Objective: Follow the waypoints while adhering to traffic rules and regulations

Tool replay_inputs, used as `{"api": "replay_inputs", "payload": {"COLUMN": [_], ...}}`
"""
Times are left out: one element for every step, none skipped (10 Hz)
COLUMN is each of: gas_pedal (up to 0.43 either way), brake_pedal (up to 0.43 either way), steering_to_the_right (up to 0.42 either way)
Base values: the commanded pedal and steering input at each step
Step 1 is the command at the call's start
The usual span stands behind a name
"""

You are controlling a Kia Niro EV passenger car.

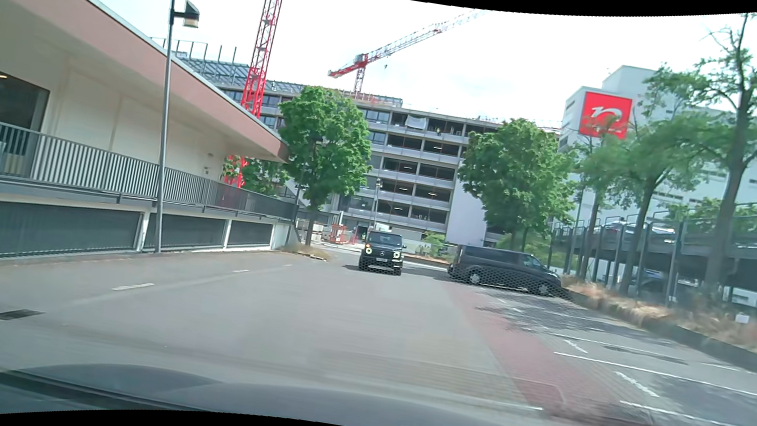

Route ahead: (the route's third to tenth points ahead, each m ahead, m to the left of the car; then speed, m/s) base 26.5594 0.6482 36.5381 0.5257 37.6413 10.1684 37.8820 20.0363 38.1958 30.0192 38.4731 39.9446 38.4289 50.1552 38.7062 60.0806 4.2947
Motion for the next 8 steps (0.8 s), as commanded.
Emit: {"api": "replay_inputs", "payload": {"gas_pedal": [0.067,0.067,0.067,0.067,0.067,0.067,0.067,0.067], "brake_pedal": [0.000,0.000,0.000,0.000,0.000,0.000,0.000,0.000], "steering_to_the_right": [0.103,0.078,0.065,0.059,0.055,0.050,0.048,0.048]}}
